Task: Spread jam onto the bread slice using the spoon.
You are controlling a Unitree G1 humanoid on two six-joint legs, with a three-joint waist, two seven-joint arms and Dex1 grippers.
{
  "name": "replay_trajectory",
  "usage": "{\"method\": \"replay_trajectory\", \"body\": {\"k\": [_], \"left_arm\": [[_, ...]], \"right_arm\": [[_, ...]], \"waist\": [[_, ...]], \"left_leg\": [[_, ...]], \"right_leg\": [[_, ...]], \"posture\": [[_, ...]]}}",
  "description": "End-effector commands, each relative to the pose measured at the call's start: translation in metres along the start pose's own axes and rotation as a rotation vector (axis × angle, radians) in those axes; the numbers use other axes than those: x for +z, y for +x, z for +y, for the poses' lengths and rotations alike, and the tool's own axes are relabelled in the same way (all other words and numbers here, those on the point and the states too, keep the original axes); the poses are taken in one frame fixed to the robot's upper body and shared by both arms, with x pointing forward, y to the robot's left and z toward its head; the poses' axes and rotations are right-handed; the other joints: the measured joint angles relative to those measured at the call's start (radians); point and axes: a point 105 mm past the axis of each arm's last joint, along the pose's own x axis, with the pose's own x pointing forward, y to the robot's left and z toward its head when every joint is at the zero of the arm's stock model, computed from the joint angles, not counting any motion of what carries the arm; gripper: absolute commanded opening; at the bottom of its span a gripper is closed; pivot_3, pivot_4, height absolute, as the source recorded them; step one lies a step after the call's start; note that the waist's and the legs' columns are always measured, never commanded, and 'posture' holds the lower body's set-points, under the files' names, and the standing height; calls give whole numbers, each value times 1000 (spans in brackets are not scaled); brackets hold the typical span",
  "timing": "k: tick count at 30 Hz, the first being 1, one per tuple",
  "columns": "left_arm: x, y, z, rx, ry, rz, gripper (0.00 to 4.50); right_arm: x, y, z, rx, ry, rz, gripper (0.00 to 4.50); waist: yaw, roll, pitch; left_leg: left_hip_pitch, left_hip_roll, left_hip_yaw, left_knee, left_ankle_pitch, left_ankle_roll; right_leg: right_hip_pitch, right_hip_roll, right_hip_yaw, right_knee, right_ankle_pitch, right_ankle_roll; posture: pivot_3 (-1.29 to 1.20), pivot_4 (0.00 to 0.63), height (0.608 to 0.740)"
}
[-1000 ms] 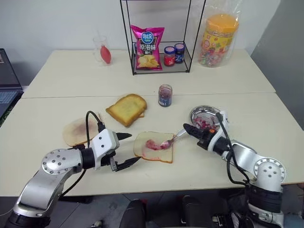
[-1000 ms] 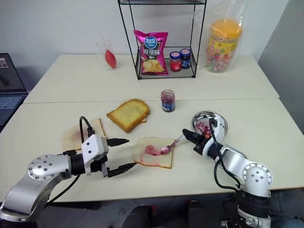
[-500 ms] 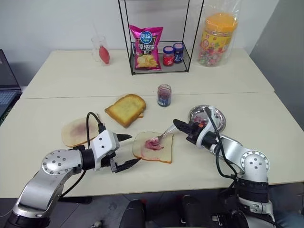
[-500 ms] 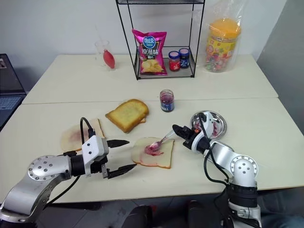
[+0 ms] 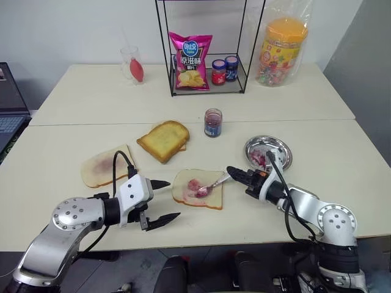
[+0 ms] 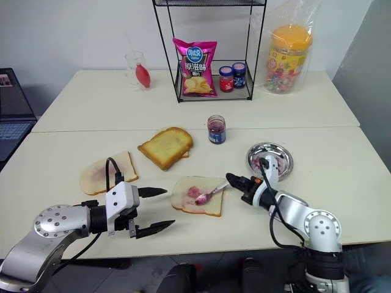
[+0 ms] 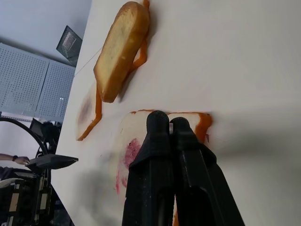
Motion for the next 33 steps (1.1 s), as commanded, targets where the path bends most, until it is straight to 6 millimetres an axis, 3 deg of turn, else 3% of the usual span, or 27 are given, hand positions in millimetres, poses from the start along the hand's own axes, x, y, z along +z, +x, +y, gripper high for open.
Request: {"method": "replay_trajectory", "body": {"k": [1, 8, 14, 19, 25, 27, 30, 33], "left_arm": [[9, 0, -4, -24, 48, -19, 4500], [9, 1, -1, -13, 45, -34, 4500], [17, 5, 7, 12, 38, -77, 4500], [52, 17, 14, -10, 38, -171, 4500], [89, 50, 18, -87, 55, -245, 4500], [94, 59, 20, -96, 61, -243, 4500], [107, 87, 19, -132, 85, -235, 4500], [114, 102, 13, -175, 87, -218, 4500]], "right_arm": [[16, -15, 0, -10, 2, -65, 29], [39, -21, 30, 114, 0, -130, 29], [38, -13, 26, 106, -8, -129, 29], [64, -25, 26, 109, -12, -247, 29], [111, -59, -1, -5, -60, -420, 29], [119, -67, -9, -31, -65, -448, 29], [139, -85, -42, -136, -46, -523, 29], [143, -86, -56, -164, -41, -533, 29]], "waist": [[0, 0, 0], [-1, 0, 0], [-2, 0, 0], [3, 0, 0], [7, 0, 0], [10, -1, 0], [1, -1, 0], [2, -1, 0]], "left_leg": [[0, 0, 0, 0, 0, 0], [0, 0, 0, 0, 0, 0], [0, 0, 0, 0, 0, 0], [-1, 0, 0, 0, 0, 0], [0, -1, 0, 2, 0, 0], [0, -2, 0, 3, 0, 0], [0, -2, 0, 2, 0, 0], [0, -2, 0, 2, 0, 0]], "right_leg": [[0, 0, 0, 0, 0, 0], [0, 0, 0, 0, 0, 0], [0, 0, 0, 0, 0, 0], [0, 0, 0, 0, 3, 5], [2, 0, 1, -1, 4, 7], [2, 0, 1, -1, 5, 8], [3, 0, 2, -1, 4, 8], [3, 1, 2, -1, 4, 8]], "posture": [[0, 150, 740], [0, 150, 740], [0, 150, 740], [0, 150, 740], [0, 150, 740], [0, 150, 740], [0, 150, 740], [0, 150, 740]]}}
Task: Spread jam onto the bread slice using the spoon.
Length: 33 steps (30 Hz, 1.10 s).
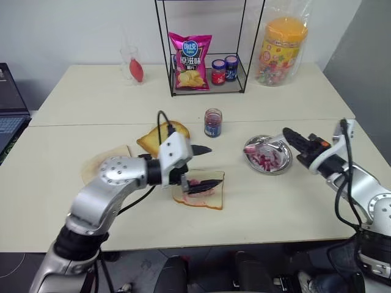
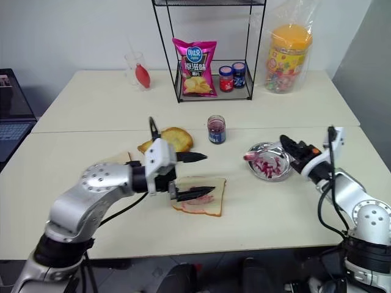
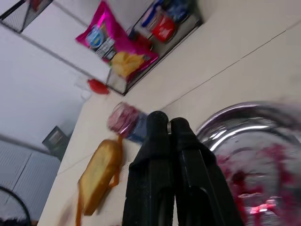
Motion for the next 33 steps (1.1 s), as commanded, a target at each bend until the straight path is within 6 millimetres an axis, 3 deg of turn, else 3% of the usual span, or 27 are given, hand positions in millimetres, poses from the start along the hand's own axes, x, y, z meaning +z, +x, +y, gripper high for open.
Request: {"method": "replay_trajectory", "body": {"k": [1, 9, 15, 18, 20, 28, 33], "left_arm": [[7, 21, -4, -41, 36, 24, 4500], [17, 45, 4, -22, 98, 9, 4500], [17, 49, 5, -22, 122, 3, 4500], [17, 49, 6, -17, 124, 0, 4500], [17, 49, 8, -11, 132, 3, 4500], [17, 51, 9, -3, 136, -5, 4500], [16, 51, 13, 9, 136, -6, 4500]], "right_arm": [[19, 1, -10, 3, -12, -70, 29], [22, 15, -34, -41, -21, -60, 29], [9, 22, -45, -80, -74, 4, 29], [8, 21, -54, -136, -166, 2, 512], [10, 19, -57, -162, -244, 0, 1093], [7, 16, -41, -103, -562, -10, 2892], [9, 16, -37, -92, -617, -61, 3892]], "waist": [[-4, 0, 0], [-6, 0, 0], [-4, 0, 0], [-4, 0, 0], [-3, 0, 0], [-3, 0, 0], [-4, 0, 0]], "left_leg": [[0, 0, 0, 0, 0, 0], [1, 0, 1, 0, 0, 0], [1, 0, 2, 0, 0, 0], [1, 0, 2, 0, 0, 0], [1, 0, 2, 0, 0, 0], [1, 0, 2, 0, 0, 0], [1, 0, 2, 1, 0, 0]], "right_leg": [[0, 0, 0, 0, 0, 0], [-1, 2, 3, 1, 0, 0], [0, 2, 4, 0, 0, 1], [0, 2, 4, 1, 0, 1], [0, 1, 4, 1, 0, 1], [0, 2, 4, 1, 1, 1], [0, 1, 5, 1, 1, 2]], "posture": [[0, 150, 740], [0, 150, 740], [0, 150, 740], [0, 150, 740], [0, 150, 740], [0, 150, 740], [0, 150, 740]]}}
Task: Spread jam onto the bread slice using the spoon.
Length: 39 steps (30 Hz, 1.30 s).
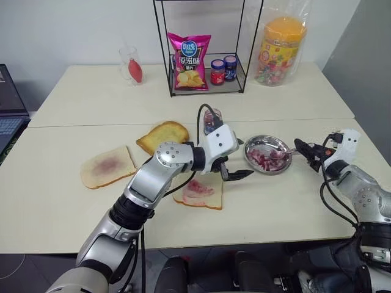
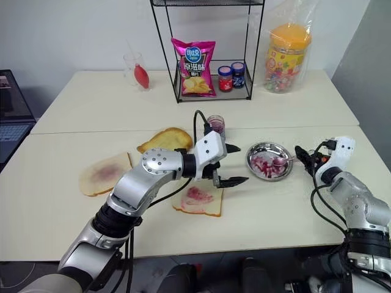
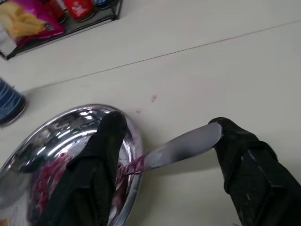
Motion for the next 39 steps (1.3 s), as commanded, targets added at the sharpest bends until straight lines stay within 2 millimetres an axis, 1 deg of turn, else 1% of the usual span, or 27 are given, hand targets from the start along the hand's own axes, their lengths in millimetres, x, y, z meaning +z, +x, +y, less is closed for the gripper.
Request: {"method": "replay_trajectory", "body": {"k": [1, 3, 10, 15, 19, 21, 24, 27, 29, 31, 33, 34, 37, 38, 39], "left_arm": [[12, -2, 5, 16, 49, -32, 4500], [11, -3, 6, 20, 50, -29, 4500], [10, -5, 9, 31, 53, -25, 4500], [9, -5, 10, 37, 60, -25, 4500], [11, -9, 14, 63, 54, -37, 4500], [11, -15, 19, 95, 51, -38, 4500], [4, -47, 34, 182, 77, 1, 4500], [-7, -80, 40, 239, 125, 80, 4500], [-20, -112, 41, 286, 141, 154, 4500], [-33, -137, 36, 291, 106, 217, 4500], [-40, -152, 30, 287, 70, 255, 4500], [-46, -161, 22, 268, 52, 283, 4500], [-59, -181, 8, 247, -7, 345, 4500], [-66, -189, 4, 248, -11, 374, 4500], [-75, -201, 2, 272, -14, 419, 4500]], "right_arm": [[21, -3, 3, -6, -71, -100, 4096], [22, -4, 6, 7, -80, -116, 4467], [25, -7, 7, -18, -167, -158, 4467], [27, -9, 18, 13, -234, -200, 4467], [41, -12, 18, -10, -229, -287, 4467], [47, -15, 26, 22, -231, -304, 4467], [54, -27, 49, 144, -277, -293, 4467], [56, -43, 67, 245, -335, -259, 4467], [55, -60, 83, 349, -400, -232, 4467], [49, -75, 94, 429, -499, -210, 4467], [41, -84, 99, 490, -545, -157, 4467], [35, -90, 100, 531, -547, -107, 4467], [25, -103, 103, 616, -561, -1, 4467], [23, -107, 101, 637, -586, 38, 4467], [19, -114, 94, 658, -621, 104, 4467]], "waist": [[0, 0, 0], [1, 0, 0], [1, 0, 0], [1, 0, 0], [1, 0, 0], [1, 0, 0], [-2, 1, 0], [-3, 1, 0], [-1, 1, 0], [2, 1, 0], [2, 1, 0], [4, 1, 0], [5, 0, 0], [7, 0, 0], [7, 0, 0]], "left_leg": [[0, 0, 0, 0, 0, 0], [0, 0, 0, 0, 0, 0], [0, 0, 0, 0, 0, 0], [0, 0, 0, 0, 0, 0], [1, 0, 0, 0, 0, 0], [1, 0, 0, 0, 0, 0], [1, 0, 0, 0, 0, 0], [2, 1, -1, -1, 0, 0], [2, 1, -1, -1, 0, 0], [1, 1, -1, -1, 0, 0], [1, 1, 0, 0, 0, 0], [1, 1, 0, 0, 0, 0], [1, 0, 1, 0, 0, 0], [2, 0, 1, 0, 0, 0], [2, 0, 1, 1, 0, 0]], "right_leg": [[0, 0, 0, 0, 0, 0], [0, 0, 0, 1, 0, 0], [0, 0, 0, 0, 0, 0], [0, 0, 0, 1, 0, 0], [0, 0, 0, 1, 0, 0], [0, 0, 0, 1, 0, 0], [0, 0, 0, 1, 0, 0], [0, 1, 0, 2, -1, -1], [0, 0, 0, 2, -1, -1], [0, 0, 0, 1, -1, -1], [0, 0, 0, 0, -1, -1], [0, -1, 0, 0, -1, -1], [1, -2, -1, 0, -2, -2], [1, -3, 0, 0, -3, -3], [2, -3, -1, 0, -3, -4]], "posture": [[0, 150, 740], [0, 150, 740], [0, 150, 740], [0, 150, 740], [0, 150, 740], [0, 150, 740], [0, 150, 740], [0, 150, 740], [0, 150, 740], [0, 150, 740], [0, 150, 740], [0, 150, 740], [0, 150, 740], [0, 150, 740], [0, 150, 740]]}}
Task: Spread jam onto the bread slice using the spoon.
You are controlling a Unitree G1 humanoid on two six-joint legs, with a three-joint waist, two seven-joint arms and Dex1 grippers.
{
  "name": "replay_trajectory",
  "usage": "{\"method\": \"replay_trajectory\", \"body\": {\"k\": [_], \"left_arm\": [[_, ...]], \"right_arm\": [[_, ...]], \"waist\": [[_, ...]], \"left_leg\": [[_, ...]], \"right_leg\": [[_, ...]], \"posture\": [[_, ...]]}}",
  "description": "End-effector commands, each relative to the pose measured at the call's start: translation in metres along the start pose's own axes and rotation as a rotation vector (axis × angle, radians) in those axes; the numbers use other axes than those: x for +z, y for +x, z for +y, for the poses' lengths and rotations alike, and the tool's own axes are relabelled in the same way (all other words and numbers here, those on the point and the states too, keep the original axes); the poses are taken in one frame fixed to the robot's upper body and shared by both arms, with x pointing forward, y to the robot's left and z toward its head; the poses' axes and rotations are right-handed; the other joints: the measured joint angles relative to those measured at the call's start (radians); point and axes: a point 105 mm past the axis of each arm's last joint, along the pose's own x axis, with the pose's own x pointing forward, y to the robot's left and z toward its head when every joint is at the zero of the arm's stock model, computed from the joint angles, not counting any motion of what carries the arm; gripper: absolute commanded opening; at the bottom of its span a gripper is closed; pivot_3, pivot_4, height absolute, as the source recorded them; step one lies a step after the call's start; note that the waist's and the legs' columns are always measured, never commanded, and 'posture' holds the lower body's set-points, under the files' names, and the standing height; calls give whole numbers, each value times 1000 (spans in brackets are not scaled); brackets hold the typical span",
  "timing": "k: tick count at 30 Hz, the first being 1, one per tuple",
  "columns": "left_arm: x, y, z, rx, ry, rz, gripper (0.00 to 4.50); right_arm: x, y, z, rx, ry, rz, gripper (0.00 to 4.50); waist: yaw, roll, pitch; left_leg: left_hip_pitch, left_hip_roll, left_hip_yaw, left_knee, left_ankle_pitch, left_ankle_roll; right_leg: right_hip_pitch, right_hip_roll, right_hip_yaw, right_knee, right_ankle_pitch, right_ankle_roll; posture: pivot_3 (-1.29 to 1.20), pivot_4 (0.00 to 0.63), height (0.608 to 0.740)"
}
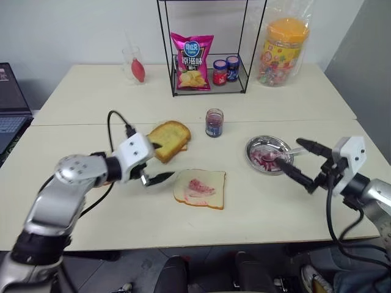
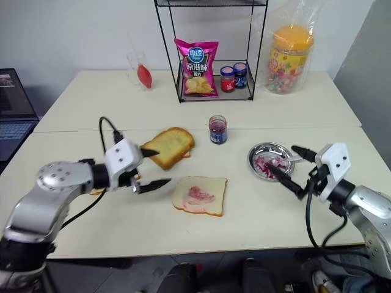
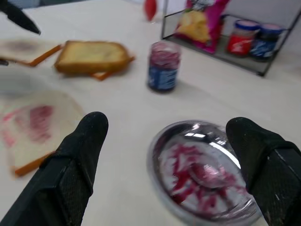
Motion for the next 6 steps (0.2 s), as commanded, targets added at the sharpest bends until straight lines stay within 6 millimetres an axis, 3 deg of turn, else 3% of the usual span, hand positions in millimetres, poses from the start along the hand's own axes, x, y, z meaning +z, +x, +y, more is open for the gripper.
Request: {"method": "replay_trajectory", "body": {"k": [1, 6], "left_arm": [[-16, -28, 3, 51, 30, 63, 4500], [-17, -32, 3, 76, -3, 29, 4500]], "right_arm": [[2, -23, 3, 109, -75, 107, 4467], [-2, -33, -14, 81, -89, 145, 4467]], "waist": [[1, 0, 0], [3, -3, 0]], "left_leg": [[0, 0, 0, 1, 0, 0], [0, 0, 0, 1, 0, 0]], "right_leg": [[0, 0, 0, 0, 0, 0], [0, 0, -1, 0, 0, -1]], "posture": [[0, 150, 740], [0, 150, 740]]}}
